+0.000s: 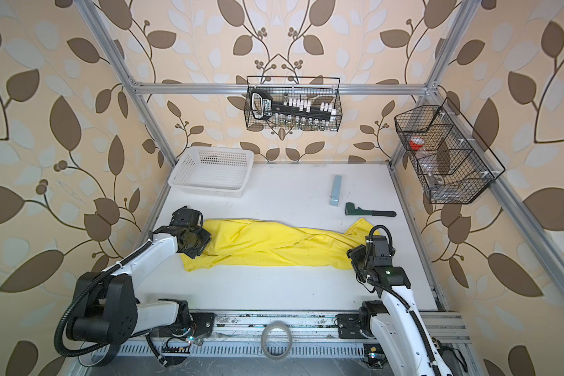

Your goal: Fold and stack the trousers

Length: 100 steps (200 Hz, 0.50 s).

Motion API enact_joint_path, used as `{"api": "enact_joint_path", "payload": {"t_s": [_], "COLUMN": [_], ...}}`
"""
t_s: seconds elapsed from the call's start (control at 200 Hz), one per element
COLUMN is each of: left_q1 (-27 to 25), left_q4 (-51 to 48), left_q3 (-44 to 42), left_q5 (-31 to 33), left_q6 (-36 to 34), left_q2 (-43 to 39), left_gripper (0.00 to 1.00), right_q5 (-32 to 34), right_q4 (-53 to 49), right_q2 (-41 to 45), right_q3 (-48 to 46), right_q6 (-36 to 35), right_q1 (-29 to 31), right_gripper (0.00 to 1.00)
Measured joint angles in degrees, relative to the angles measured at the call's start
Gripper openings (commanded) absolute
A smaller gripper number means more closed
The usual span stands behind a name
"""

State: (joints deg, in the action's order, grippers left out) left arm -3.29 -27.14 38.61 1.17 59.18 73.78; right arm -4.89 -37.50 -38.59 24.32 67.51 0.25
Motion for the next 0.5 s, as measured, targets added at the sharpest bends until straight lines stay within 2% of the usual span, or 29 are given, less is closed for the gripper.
{"api": "enact_joint_path", "payload": {"t_s": [0.12,0.325,0.5], "left_q1": [0.0,0.0,0.0], "left_q4": [1.18,-0.81,-8.98], "left_q3": [-0.2,1.01,9.84], "left_q5": [-1.22,-1.75,-2.25], "left_q6": [-1.36,-3.48,-8.11], "left_q2": [0.68,-0.52,-7.15], "left_gripper": [0.0,0.0,0.0], "right_q5": [0.39,2.01,2.54], "right_q4": [-0.26,-1.99,-1.6], "right_q2": [0.44,1.01,-1.2], "right_q3": [-0.2,0.81,3.63], "right_q6": [-0.04,-1.31,-2.49], "right_q1": [0.0,0.0,0.0], "right_gripper": [0.62,0.65,0.68]}}
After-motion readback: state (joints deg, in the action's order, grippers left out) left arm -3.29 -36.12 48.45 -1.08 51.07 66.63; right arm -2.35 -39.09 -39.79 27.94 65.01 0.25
